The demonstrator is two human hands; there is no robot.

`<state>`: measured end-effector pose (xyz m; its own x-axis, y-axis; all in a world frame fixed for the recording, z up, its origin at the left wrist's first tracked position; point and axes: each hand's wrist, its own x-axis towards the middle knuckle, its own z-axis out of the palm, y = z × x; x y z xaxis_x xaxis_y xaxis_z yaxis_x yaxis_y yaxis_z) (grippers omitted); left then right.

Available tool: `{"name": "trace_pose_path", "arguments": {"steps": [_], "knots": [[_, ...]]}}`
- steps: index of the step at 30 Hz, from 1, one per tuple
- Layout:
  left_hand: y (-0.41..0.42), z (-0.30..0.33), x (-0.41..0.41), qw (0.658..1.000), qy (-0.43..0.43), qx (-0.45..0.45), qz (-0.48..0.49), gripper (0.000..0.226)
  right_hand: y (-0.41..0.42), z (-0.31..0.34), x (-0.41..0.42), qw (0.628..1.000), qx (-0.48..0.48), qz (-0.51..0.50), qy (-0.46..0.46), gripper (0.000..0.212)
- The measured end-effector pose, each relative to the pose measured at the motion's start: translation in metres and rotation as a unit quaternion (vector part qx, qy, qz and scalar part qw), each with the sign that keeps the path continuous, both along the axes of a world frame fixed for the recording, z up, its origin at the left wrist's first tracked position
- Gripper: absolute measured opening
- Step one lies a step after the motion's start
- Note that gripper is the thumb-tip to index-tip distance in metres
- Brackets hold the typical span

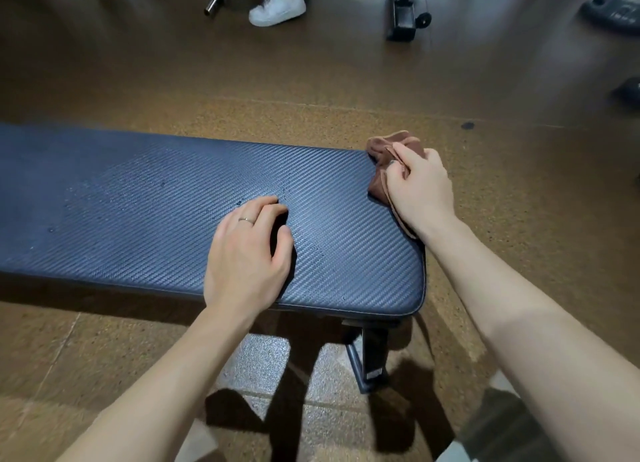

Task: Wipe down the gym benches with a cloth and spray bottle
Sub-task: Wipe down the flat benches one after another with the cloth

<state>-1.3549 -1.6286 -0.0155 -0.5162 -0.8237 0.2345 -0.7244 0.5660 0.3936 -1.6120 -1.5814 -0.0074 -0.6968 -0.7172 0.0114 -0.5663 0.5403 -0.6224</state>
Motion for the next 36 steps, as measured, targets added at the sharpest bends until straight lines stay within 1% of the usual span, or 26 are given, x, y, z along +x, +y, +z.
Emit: {"name": "trace_pose_path", "arguments": {"steps": [3, 6, 8, 10, 13, 16, 18, 20, 22, 24, 25, 28, 30, 33, 36], "knots": [[0.001, 0.000, 0.000, 1.000, -0.002, 0.000, 0.002, 0.033, 0.023, 0.006, 0.015, 0.999, -0.013, -0.013, -0.036, 0.044], [0.001, 0.000, -0.001, 1.000, -0.001, 0.002, 0.007, 0.033, 0.074, 0.006, 0.053, 0.997, -0.021, -0.032, -0.071, 0.046], [0.001, -0.001, -0.002, 1.000, -0.001, 0.001, 0.008, 0.033, 0.102, 0.008, 0.077, 0.994, -0.008, -0.037, -0.103, 0.048], [0.000, 0.000, -0.002, 1.000, -0.001, 0.000, 0.007, 0.034, 0.107, 0.005, 0.083, 0.994, -0.002, -0.036, -0.099, 0.050], [-0.001, 0.001, -0.001, 1.000, 0.001, 0.001, 0.009, 0.032, 0.076, -0.001, 0.061, 1.000, -0.001, -0.017, -0.023, 0.050], [-0.001, -0.001, 0.000, 1.000, 0.004, -0.001, 0.009, 0.031, 0.027, -0.001, 0.024, 0.998, 0.040, 0.006, 0.044, 0.051], [-0.001, -0.001, 0.000, 1.000, 0.009, -0.006, 0.007, 0.030, 0.007, 0.001, 0.014, 0.994, 0.071, 0.025, 0.082, 0.052], [-0.002, -0.001, 0.001, 1.000, 0.016, -0.003, 0.009, 0.029, 0.009, 0.001, 0.017, 0.988, 0.081, 0.058, 0.120, 0.052], [-0.003, -0.001, 0.004, 1.000, 0.026, 0.003, -0.001, 0.030, 0.035, 0.001, 0.032, 0.979, 0.096, 0.105, 0.143, 0.052], [-0.006, 0.003, 0.011, 0.999, 0.039, 0.002, -0.014, 0.032, 0.072, 0.000, 0.052, 0.967, 0.109, 0.154, 0.172, 0.053], [-0.010, 0.006, 0.019, 0.999, 0.041, -0.013, -0.014, 0.033, 0.088, 0.001, 0.063, 0.961, 0.113, 0.175, 0.184, 0.055], [-0.031, 0.011, 0.053, 0.997, 0.008, -0.072, 0.012, 0.029, 0.107, 0.006, 0.084, 0.947, 0.127, 0.208, 0.212, 0.057], [-0.044, 0.009, 0.072, 0.996, -0.009, -0.074, 0.047, 0.028, 0.096, 0.010, 0.093, 0.931, 0.131, 0.244, 0.237, 0.056], [-0.049, 0.003, 0.075, 0.994, 0.004, -0.044, 0.099, 0.021, 0.058, 0.010, 0.116, 0.898, 0.103, 0.340, 0.260, 0.057], [-0.049, 0.000, 0.075, 0.993, 0.009, -0.041, 0.109, 0.017, 0.007, 0.007, 0.145, 0.869, 0.069, 0.407, 0.274, 0.056]]}}
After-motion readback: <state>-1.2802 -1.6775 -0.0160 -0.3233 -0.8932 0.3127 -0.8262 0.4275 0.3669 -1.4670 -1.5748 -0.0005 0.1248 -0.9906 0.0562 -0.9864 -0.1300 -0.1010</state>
